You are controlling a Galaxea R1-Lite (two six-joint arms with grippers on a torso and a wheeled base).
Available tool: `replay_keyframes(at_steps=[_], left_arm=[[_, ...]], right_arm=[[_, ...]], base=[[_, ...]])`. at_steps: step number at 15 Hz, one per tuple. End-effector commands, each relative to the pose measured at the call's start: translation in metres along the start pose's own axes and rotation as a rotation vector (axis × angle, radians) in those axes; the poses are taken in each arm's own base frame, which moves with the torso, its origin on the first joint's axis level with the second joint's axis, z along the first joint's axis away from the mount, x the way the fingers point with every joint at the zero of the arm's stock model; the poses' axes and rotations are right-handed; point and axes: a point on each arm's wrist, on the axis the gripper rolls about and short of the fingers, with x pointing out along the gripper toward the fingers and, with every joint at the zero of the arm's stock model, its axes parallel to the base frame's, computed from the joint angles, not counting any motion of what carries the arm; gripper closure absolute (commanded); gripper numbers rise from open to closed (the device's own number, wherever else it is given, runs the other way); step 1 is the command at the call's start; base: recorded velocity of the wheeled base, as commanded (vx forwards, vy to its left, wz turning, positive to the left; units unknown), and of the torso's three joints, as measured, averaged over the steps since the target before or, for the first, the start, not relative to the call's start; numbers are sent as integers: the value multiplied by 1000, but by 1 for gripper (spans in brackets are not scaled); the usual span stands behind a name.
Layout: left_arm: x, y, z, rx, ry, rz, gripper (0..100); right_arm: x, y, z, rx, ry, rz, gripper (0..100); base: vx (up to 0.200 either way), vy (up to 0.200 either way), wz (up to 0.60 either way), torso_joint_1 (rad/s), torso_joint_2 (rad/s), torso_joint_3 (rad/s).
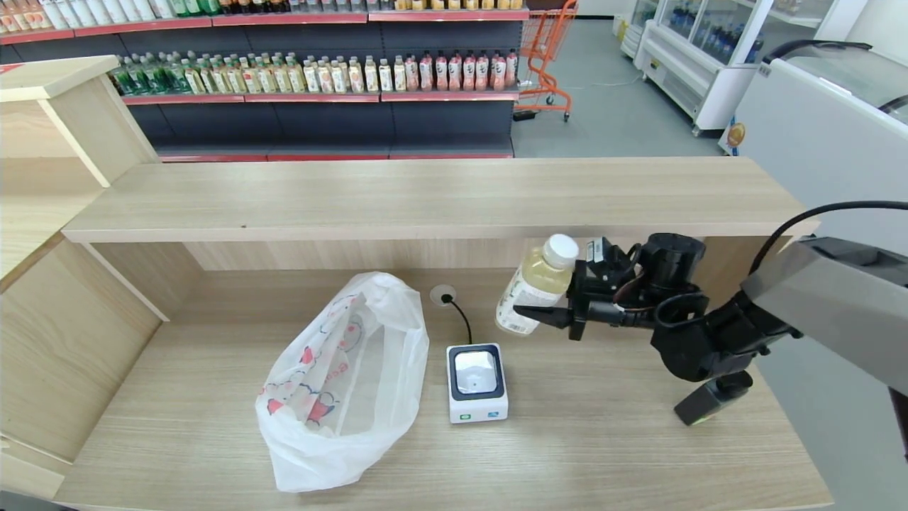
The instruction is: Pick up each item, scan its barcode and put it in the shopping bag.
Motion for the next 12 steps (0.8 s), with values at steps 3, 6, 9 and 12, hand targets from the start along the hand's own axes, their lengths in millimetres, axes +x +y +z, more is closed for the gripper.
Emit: replay_keyframes(at_steps=[3, 6, 9, 12], left_arm=[[0, 0, 0, 0, 1, 0, 0], [0, 0, 0, 0, 1, 0, 0], [0, 0, 0, 0, 1, 0, 0], [0, 0, 0, 0, 1, 0, 0]], right_arm=[[-62, 35, 42, 250, 173, -418, 100], [-91, 40, 51, 276, 195, -497, 100], [-102, 40, 67, 306, 174, -603, 100], [-114, 53, 80, 301, 172, -641, 100]], base=[[0, 0, 0, 0, 0, 0], [0, 0, 0, 0, 0, 0], [0, 0, 0, 0, 0, 0], [0, 0, 0, 0, 0, 0]])
